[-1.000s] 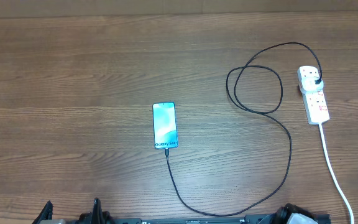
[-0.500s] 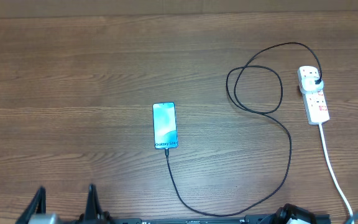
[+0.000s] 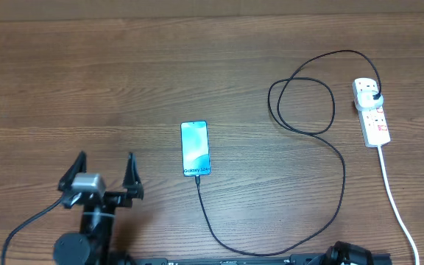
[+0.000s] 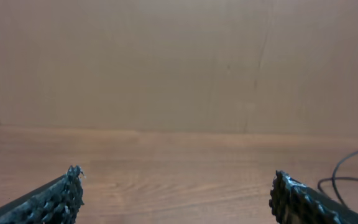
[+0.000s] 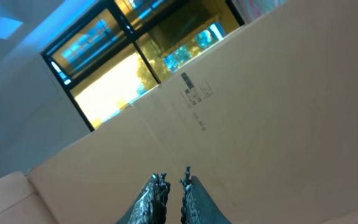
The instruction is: Plug charger to phone and switch on socket
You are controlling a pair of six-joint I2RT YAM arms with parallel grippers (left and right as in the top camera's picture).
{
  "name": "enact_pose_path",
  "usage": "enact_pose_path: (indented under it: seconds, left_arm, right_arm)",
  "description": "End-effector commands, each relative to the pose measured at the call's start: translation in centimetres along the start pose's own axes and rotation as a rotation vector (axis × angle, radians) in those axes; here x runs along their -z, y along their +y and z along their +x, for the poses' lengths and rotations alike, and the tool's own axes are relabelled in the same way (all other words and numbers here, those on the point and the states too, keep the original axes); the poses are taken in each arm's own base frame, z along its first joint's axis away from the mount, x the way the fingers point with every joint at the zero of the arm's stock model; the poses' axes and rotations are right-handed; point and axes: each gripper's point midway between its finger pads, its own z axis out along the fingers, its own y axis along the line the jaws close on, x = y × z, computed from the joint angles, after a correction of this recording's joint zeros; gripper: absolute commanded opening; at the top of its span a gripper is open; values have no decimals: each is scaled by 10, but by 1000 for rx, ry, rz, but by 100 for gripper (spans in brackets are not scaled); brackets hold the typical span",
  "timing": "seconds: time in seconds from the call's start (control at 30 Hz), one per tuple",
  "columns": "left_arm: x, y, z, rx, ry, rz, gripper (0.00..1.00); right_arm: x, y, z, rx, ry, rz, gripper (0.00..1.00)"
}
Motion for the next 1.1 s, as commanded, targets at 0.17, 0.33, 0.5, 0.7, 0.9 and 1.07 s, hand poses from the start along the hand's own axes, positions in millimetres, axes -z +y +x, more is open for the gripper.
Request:
enact_pose_path:
  seconds: [0.17, 0.33, 0.5, 0.7, 0.9, 1.07]
  left_arm:
    - [-15, 3, 45, 9, 13, 23, 100]
    - [-17, 5, 63, 14, 49, 18, 100]
    - [-19, 8, 86, 21, 99, 10, 100]
    - [-18, 8, 89, 23, 110, 10, 100]
    - [-18, 8, 89, 23, 111, 9, 100]
    - [-18, 8, 89, 23, 111, 9, 100]
  right_arm:
    - [77, 43, -12, 49, -135, -125, 16]
    - [112, 57, -14, 71, -196, -169, 17]
    - [132, 60, -19, 74, -249, -175, 19]
    - [156, 65, -20, 83, -299, -192, 19]
    - [178, 71, -17, 95, -334, -222, 19]
    - [187, 75, -16, 102, -352, -237, 20]
